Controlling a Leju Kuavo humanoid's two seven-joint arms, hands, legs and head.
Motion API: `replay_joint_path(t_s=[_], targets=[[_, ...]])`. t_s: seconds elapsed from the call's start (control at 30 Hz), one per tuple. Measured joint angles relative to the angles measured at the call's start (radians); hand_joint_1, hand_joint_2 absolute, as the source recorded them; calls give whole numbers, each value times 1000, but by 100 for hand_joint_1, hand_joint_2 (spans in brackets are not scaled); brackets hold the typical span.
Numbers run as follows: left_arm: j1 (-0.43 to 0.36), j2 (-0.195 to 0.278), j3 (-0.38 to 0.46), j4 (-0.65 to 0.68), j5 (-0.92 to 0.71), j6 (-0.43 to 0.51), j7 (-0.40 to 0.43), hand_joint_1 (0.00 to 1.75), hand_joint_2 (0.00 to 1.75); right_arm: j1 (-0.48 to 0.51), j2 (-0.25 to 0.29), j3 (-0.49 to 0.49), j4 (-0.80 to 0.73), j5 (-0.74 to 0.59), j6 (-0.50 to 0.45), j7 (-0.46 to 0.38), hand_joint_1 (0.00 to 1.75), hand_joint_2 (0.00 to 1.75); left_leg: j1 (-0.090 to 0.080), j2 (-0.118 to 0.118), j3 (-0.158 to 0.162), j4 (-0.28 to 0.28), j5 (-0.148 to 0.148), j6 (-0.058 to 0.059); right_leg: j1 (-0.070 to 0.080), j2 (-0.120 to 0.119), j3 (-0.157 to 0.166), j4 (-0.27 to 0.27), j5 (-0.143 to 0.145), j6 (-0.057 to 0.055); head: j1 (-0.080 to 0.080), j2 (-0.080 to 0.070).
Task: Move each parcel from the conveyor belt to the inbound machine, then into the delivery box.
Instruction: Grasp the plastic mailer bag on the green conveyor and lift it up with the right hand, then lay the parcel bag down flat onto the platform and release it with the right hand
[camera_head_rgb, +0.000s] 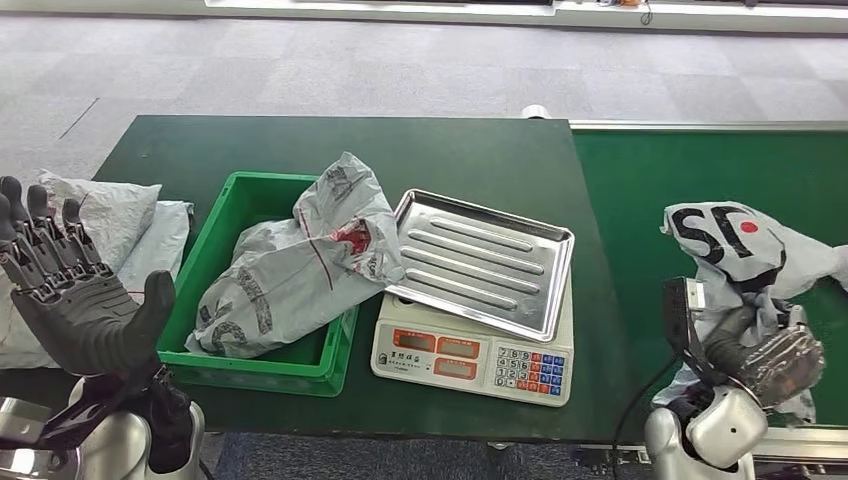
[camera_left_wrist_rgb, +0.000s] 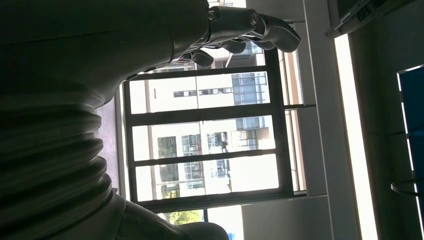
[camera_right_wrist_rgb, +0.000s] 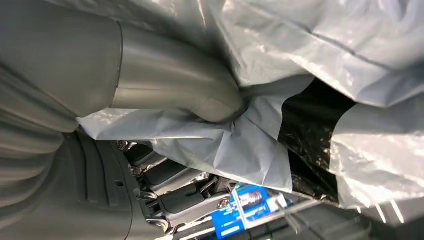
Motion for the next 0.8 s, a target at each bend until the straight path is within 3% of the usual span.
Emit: replay_joint_path(t_s=[0.1,0.17,0.23,0.33,0.43,0.57,0.8], targets=[[13,0,5,-18,0,3,0,0,175,75,3,24,-296,1,-48,-22,175,175,0,0,0,0,-1,0,0,0,-1,0,-1,1,0,0],[14,0,6,-22,0,4,0,0,175,101,7,26,-381,0,-79,-60,175,175,0,0,0,0,-1,0,0,0,-1,0,-1,1,0,0],[14,0,6,-21,0,6,0,0,175,117,31,14,-436,0,-127,-167,175,175,0,0,0,0,-1,0,0,0,-1,0,-1,1,0,0],[11,0,6,-17,-1,10,0,0,175,127,111,-40,-539,-1,-171,-378,175,175,0,1,0,0,-1,0,0,1,-1,0,-1,0,0,0],[7,0,6,-11,0,11,0,0,175,130,192,-99,-618,-3,-180,-494,175,175,0,1,0,0,0,0,1,1,-1,0,-1,0,0,0],[4,0,6,-5,0,11,0,0,175,131,255,-145,-680,-3,-180,-549,175,175,1,2,0,0,-1,0,0,2,-1,0,-1,0,0,0],[1,0,6,-1,1,11,0,0,175,135,269,-169,-714,-3,-180,-558,175,175,0,2,0,0,-1,0,-2,2,-1,0,-1,1,0,0]])
